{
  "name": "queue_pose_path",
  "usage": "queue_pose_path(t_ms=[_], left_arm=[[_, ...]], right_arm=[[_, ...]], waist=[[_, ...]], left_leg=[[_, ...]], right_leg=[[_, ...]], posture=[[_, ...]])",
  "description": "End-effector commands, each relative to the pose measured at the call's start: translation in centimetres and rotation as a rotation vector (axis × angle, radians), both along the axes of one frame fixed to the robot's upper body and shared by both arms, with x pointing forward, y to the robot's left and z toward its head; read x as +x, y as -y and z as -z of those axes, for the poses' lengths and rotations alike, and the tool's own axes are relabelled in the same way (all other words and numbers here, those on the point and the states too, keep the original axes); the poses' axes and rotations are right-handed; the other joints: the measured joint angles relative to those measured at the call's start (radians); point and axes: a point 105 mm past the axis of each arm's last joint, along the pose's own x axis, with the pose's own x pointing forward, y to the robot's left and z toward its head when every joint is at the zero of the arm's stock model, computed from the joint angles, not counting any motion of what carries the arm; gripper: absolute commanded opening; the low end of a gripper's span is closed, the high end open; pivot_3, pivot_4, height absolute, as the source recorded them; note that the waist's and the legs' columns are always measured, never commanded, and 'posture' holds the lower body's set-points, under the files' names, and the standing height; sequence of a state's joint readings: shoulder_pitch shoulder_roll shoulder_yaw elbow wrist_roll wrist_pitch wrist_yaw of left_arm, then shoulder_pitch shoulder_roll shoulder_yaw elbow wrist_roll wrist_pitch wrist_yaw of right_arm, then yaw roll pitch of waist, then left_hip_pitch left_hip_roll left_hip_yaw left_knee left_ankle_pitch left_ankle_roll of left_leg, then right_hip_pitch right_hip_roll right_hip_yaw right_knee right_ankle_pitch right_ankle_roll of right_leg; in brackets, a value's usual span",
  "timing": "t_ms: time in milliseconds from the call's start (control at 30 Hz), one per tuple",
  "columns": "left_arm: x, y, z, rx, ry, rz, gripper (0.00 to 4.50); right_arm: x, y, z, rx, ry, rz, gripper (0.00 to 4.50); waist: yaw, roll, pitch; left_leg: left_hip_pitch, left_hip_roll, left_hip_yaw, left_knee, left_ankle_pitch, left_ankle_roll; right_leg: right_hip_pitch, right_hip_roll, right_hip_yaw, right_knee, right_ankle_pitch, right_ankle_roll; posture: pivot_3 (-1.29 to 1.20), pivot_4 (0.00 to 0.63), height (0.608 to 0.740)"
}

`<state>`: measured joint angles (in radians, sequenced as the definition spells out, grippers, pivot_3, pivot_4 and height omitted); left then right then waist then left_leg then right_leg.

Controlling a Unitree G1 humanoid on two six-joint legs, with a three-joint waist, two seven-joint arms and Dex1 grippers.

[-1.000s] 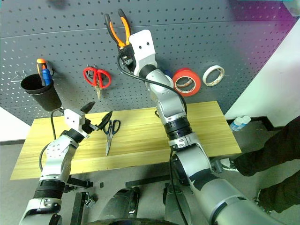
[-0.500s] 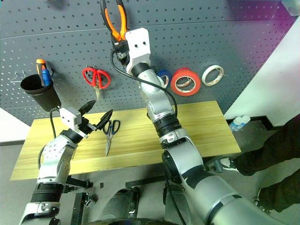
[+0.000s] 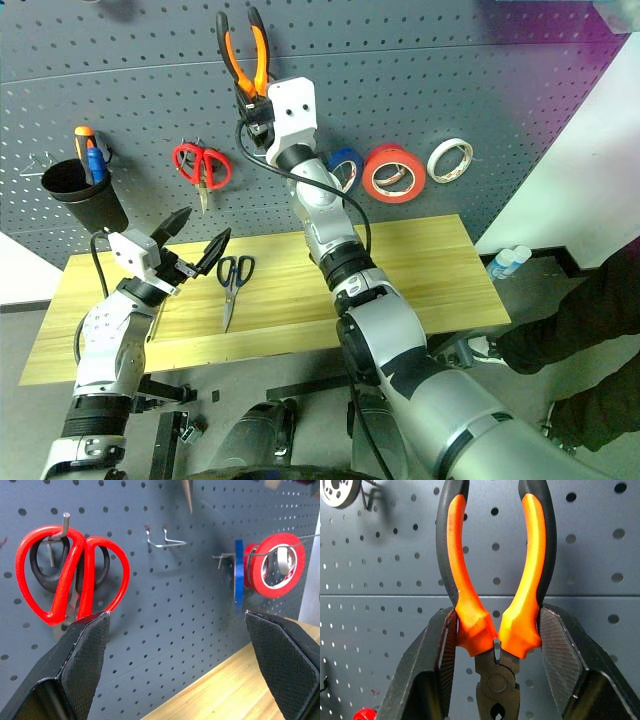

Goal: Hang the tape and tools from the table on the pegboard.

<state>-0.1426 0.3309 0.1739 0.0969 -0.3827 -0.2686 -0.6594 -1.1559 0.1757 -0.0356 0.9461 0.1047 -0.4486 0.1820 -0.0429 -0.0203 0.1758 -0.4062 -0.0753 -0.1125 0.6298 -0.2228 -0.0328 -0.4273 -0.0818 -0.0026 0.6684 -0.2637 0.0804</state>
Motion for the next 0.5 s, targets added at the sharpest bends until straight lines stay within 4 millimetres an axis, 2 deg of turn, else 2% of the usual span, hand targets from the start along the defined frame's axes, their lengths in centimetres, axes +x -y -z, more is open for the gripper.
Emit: queue_pose_path(t_ms=[33, 500], left_arm=[[-0.62, -0.09, -1.36, -0.008, 0.094, -0.003, 4.5], [-0.99, -0.17, -1.24, -0.018, 0.089, 0.015, 4.5]], right_arm=[[-0.77, -0.42, -2.62, 0.039, 0.085, -0.022, 2.07], [-0.1, -0.28, -2.46, 0.043, 0.077, 0.033, 2.07]], waist=[[0.0, 0.0, 0.0], [0.001, 0.0, 0.0]], left_leg=[[0.0, 0.0, 0.0, 0.0, 0.0, 0.0], [0.001, 0.002, 0.001, 0.0, 0.001, -0.001]], right_leg=[[0.0, 0.0, 0.0, 0.0, 0.0, 0.0], [0.0, 0.002, 0.0, 0.0, 0.001, -0.001]], posture=[[0.05, 0.098, 0.74], [0.07, 0.103, 0.74]])
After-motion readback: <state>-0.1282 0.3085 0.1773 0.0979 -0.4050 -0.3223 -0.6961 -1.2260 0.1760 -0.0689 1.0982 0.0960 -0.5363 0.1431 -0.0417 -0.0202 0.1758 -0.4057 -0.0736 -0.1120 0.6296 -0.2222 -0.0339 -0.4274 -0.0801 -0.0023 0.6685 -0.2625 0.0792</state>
